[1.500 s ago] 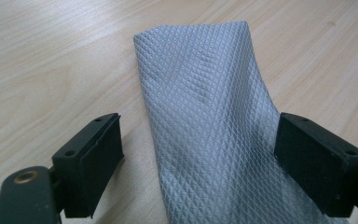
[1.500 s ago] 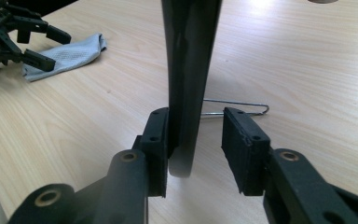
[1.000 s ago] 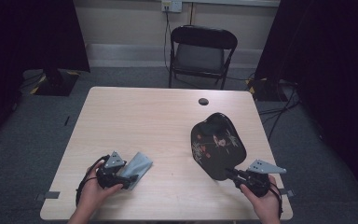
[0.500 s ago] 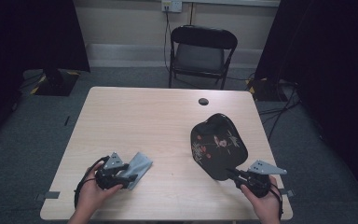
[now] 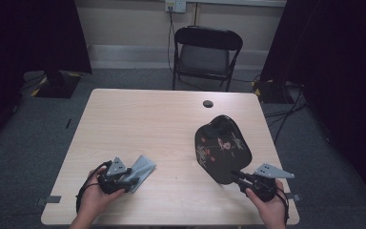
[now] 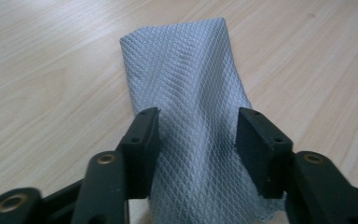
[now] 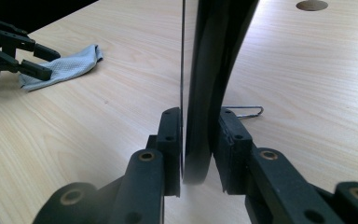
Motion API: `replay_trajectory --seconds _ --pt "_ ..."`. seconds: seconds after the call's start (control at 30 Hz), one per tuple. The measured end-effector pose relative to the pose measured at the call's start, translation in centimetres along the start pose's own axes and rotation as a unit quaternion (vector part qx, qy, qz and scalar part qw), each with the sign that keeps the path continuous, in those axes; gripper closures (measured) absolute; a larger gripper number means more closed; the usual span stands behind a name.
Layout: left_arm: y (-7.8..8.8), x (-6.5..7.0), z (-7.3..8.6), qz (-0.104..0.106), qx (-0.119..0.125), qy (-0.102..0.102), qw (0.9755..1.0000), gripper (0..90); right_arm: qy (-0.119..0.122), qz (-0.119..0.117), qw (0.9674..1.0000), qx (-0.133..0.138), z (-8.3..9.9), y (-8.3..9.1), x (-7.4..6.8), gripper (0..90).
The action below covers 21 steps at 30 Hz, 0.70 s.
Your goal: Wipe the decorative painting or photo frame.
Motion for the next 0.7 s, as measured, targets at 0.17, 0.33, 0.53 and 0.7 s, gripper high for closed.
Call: replay_trajectory --seconds 0.17,0.33,0.53,0.7 --pt "0.2 -0.3 -0.1 -0.017 -0.009 -0.003 0.9998 71.9 -0.001 0.002 1.0 -0.002 0.2 0.3 -0.1 72.7" --pt "0.2 -0.5 -0.2 -0.012 -0.007 0.014 0.9998 77.5 -0.009 0.001 1.0 0.004 0.1 0.8 0.0 73.7" --pt "0.1 -0.3 -0.9 0.013 -0.015 0.029 0.9994 78.0 -0.014 0.001 0.9999 0.01 0.0 1.0 0.2 76.1" --pt "-0.2 1.3 -2.8 0.038 -0.005 0.021 0.999 77.8 -0.017 -0.002 0.9998 0.009 0.1 1.0 0.3 77.8"
Point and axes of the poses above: each handheld gripper's, and its own axes: y roughly backward along the jaws, z roughly out of its underside, x roughly to its right, the point moved 3 cm from there along -y, roughly forward along the jaws, and after that the axes turned 1 degree about x, right-handed, at the moved point
